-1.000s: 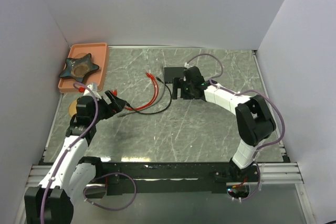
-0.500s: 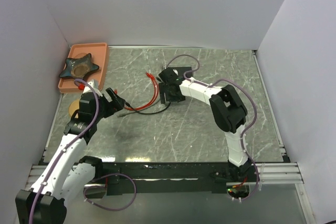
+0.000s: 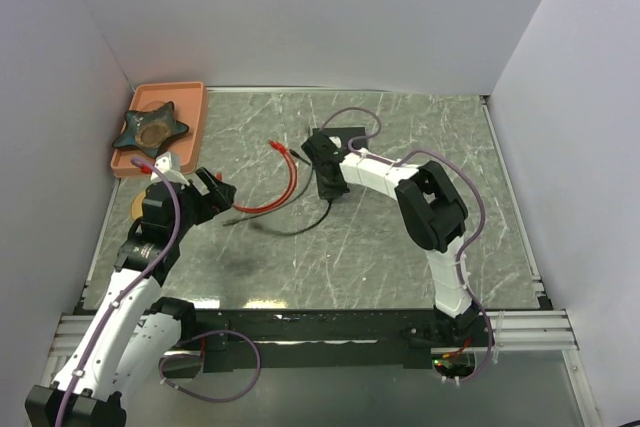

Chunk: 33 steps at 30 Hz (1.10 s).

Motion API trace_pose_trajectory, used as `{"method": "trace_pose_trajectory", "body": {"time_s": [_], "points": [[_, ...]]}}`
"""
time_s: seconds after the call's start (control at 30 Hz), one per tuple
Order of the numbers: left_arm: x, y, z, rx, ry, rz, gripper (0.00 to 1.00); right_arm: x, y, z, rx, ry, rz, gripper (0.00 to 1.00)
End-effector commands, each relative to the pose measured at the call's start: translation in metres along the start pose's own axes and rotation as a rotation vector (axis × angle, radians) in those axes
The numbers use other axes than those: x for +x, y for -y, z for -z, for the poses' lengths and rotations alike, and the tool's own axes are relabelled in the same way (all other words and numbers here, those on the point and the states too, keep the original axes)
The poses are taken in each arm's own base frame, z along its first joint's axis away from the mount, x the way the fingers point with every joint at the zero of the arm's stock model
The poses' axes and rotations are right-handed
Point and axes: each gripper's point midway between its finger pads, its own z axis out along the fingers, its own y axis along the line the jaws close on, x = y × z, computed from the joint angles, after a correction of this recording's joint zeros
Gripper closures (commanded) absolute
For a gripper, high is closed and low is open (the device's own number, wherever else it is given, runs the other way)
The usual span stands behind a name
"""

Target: Insert the plug into the switch port

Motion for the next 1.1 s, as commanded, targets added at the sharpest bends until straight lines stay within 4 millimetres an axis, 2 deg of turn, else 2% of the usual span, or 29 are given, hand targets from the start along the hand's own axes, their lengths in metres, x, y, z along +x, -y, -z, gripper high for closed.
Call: {"method": "trace_pose_trajectory", "body": {"time_s": [0.0, 0.03, 0.07, 0.1, 0.13, 0.2, 0.23, 0.3, 0.33, 0.37, 0.4, 0.43, 0.47, 0.5, 0.53, 0.57, 0.6, 0.63, 0.67, 0.7, 0.73, 0.77, 0.8, 0.87, 0.9, 0.97, 1.07], "points": [[-0.007, 0.009, 0.003, 0.039, 0.031, 0.0, 0.04, 0.022, 0.028, -0.007, 0.04, -0.036, -0.022, 1.0], [-0.007, 0.009, 0.003, 0.038, 0.032, 0.0, 0.04, 0.018, 0.032, -0.003, 0.036, -0.017, -0.024, 1.0], [-0.007, 0.008, 0.002, 0.036, 0.03, 0.0, 0.04, 0.011, 0.037, 0.009, 0.032, 0.014, -0.033, 1.0], [-0.006, 0.008, 0.002, 0.037, 0.028, -0.001, 0.04, 0.011, 0.049, 0.013, 0.058, 0.025, -0.029, 1.0], [-0.006, 0.008, 0.001, 0.037, 0.027, -0.001, 0.04, 0.0, 0.058, 0.028, 0.055, 0.068, -0.05, 1.0], [-0.002, 0.011, -0.001, 0.056, 0.007, 0.0, 0.04, 0.0, 0.077, 0.038, 0.081, 0.094, -0.054, 1.0], [0.0, 0.011, -0.002, 0.059, 0.004, 0.006, 0.04, -0.01, 0.086, 0.056, 0.077, 0.142, -0.076, 1.0], [0.004, 0.014, -0.005, 0.079, -0.011, 0.009, 0.04, -0.01, 0.1, 0.068, 0.09, 0.175, -0.081, 1.0], [0.005, 0.016, -0.007, 0.095, -0.011, 0.019, 0.04, -0.02, 0.11, 0.086, 0.1, 0.229, -0.104, 1.0], [0.006, 0.019, -0.009, 0.111, -0.018, 0.028, 0.04, -0.021, 0.115, 0.093, 0.105, 0.247, -0.107, 1.0], [0.008, 0.026, -0.009, 0.148, -0.029, 0.041, 0.04, -0.019, 0.12, 0.099, 0.117, 0.259, -0.093, 1.0], [0.012, 0.03, -0.01, 0.17, -0.041, 0.085, 0.04, -0.025, 0.129, 0.115, 0.144, 0.309, -0.104, 1.0], [0.008, 0.04, -0.012, 0.218, -0.027, 0.104, 0.04, -0.025, 0.133, 0.121, 0.153, 0.324, -0.105, 1.0], [0.012, 0.054, -0.009, 0.29, -0.053, 0.116, 0.04, -0.022, 0.137, 0.126, 0.164, 0.331, -0.097, 1.0], [0.02, 0.057, -0.01, 0.311, -0.079, 0.155, 0.04, -0.024, 0.139, 0.139, 0.154, 0.365, -0.1, 1.0], [0.012, 0.074, -0.008, 0.392, -0.046, 0.159, 0.04, -0.024, 0.141, 0.145, 0.152, 0.381, -0.099, 1.0], [0.015, 0.081, -0.007, 0.421, -0.056, 0.168, 0.04, -0.021, 0.141, 0.147, 0.14, 0.393, -0.09, 1.0], [0.016, 0.088, -0.006, 0.448, -0.062, 0.181, 0.04, -0.023, 0.141, 0.162, 0.115, 0.434, -0.097, 1.0], [0.022, 0.096, -0.006, 0.469, -0.083, 0.177, 0.04, -0.021, 0.136, 0.167, 0.08, 0.447, -0.096, 1.0], [0.02, 0.105, -0.004, 0.502, -0.076, 0.17, 0.04, -0.015, 0.131, 0.169, 0.051, 0.453, -0.072, 1.0], [0.021, 0.111, -0.004, 0.519, -0.083, 0.162, 0.04, -0.02, 0.126, 0.184, 0.011, 0.509, -0.069, 1.0], [0.027, 0.121, 0.0, 0.552, -0.102, 0.149, 0.04, -0.018, 0.12, 0.189, -0.024, 0.52, -0.058, 1.0], [0.024, 0.131, 0.004, 0.595, -0.086, 0.141, 0.04, -0.014, 0.111, 0.191, -0.059, 0.526, -0.019, 1.0], [0.03, 0.143, 0.007, 0.642, -0.109, 0.151, 0.04, -0.016, 0.101, 0.207, -0.111, 0.58, 0.015, 1.0], [0.024, 0.155, 0.013, 0.704, -0.087, 0.158, 0.04, -0.012, 0.091, 0.21, -0.163, 0.586, 0.047, 1.0], [0.03, 0.165, 0.016, 0.772, -0.125, 0.195, 0.04, -0.008, 0.079, 0.222, -0.203, 0.62, 0.097, 1.0], [0.027, 0.177, 0.019, 0.822, -0.103, 0.228, 0.04, 0.001, 0.075, 0.232, -0.218, 0.635, 0.137, 1.0]]}}
